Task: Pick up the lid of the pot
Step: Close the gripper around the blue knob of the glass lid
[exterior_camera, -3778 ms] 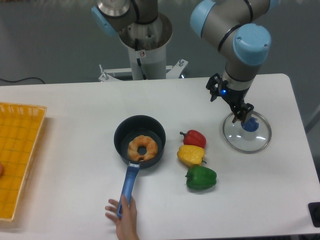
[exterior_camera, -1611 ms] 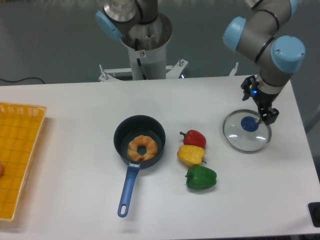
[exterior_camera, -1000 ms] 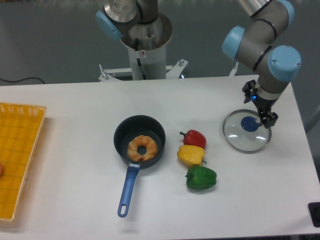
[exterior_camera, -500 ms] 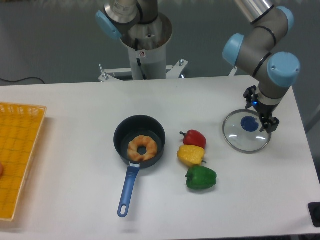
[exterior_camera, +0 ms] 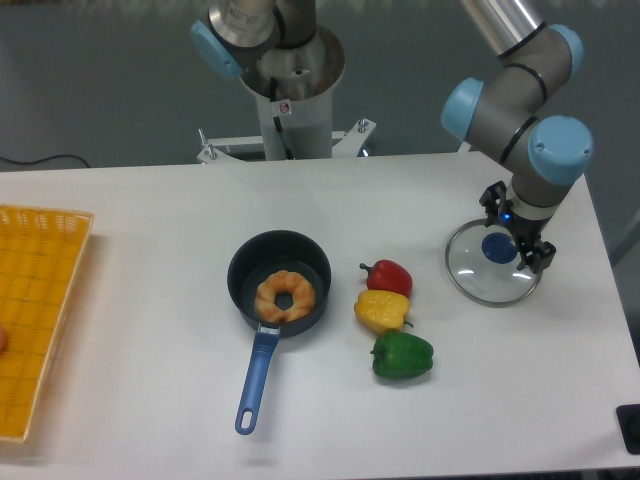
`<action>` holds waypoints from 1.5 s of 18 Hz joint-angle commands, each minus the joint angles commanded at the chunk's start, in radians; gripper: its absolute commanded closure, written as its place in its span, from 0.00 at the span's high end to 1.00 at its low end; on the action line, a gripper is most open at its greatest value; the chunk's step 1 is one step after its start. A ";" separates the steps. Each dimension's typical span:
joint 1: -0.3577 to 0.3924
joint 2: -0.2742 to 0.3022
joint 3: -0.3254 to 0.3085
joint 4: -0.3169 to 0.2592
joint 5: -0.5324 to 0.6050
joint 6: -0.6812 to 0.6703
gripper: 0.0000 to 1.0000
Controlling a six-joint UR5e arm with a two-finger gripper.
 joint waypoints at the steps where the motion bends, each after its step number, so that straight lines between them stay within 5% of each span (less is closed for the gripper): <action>1: 0.000 -0.003 0.000 0.000 0.000 0.000 1.00; 7: 0.002 -0.011 -0.038 0.054 0.000 -0.002 1.00; 17: 0.003 -0.020 -0.040 0.055 0.000 -0.002 1.00; 27: 0.003 -0.026 -0.040 0.055 0.000 0.005 0.85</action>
